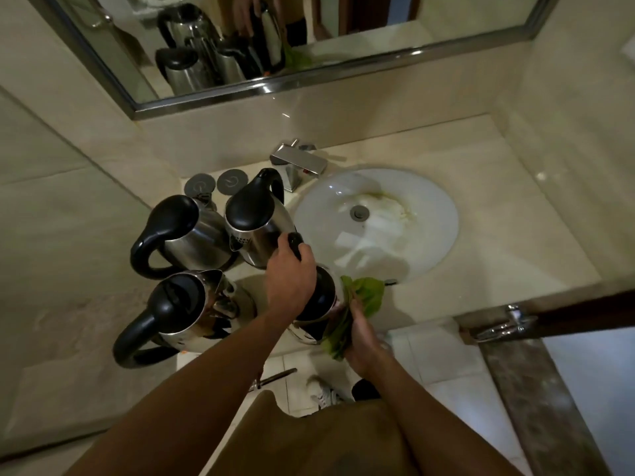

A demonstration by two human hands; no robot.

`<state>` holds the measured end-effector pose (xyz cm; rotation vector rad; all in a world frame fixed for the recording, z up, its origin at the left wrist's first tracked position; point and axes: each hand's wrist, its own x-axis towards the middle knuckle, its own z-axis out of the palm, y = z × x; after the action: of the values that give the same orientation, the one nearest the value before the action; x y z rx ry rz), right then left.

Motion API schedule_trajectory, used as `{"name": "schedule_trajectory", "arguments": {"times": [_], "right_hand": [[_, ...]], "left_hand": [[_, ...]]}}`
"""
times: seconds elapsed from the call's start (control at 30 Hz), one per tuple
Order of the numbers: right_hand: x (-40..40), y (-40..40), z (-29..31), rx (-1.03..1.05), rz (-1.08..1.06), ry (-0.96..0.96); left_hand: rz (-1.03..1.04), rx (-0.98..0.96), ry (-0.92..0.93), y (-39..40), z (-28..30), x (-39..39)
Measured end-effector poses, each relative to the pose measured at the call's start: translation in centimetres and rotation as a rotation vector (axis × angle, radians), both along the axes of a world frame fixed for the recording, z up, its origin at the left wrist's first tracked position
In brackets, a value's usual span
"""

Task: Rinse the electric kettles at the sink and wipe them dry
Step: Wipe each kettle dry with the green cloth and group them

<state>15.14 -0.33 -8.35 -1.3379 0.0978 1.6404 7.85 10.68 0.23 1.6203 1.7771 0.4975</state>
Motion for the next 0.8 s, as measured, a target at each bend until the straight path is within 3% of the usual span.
{"name": "schedule_trajectory", "arguments": {"times": [0.23,0.63,0.73,0.8], "right_hand": [[-0.5,0.1,1.1,0.112,-0.032,0.004],[0.9,2.5,6.1,0.477,0.345,-0.833],[1.5,3.4,7.3,0.531,0.372,-0.874],[2.1,3.8,7.9,0.537,0.325,-0.868]], "left_hand": [[-0.012,-0.004,-0.052,0.0,-0.3,-0.4],[0.065,-0.018,-0.233,0.1,-0.9,-1.2],[0.071,-0.010,-0.285,-0.5,-0.5,-1.5],[0.031,0.038,-0.200,-1.4,-0.3,-2.1]]}}
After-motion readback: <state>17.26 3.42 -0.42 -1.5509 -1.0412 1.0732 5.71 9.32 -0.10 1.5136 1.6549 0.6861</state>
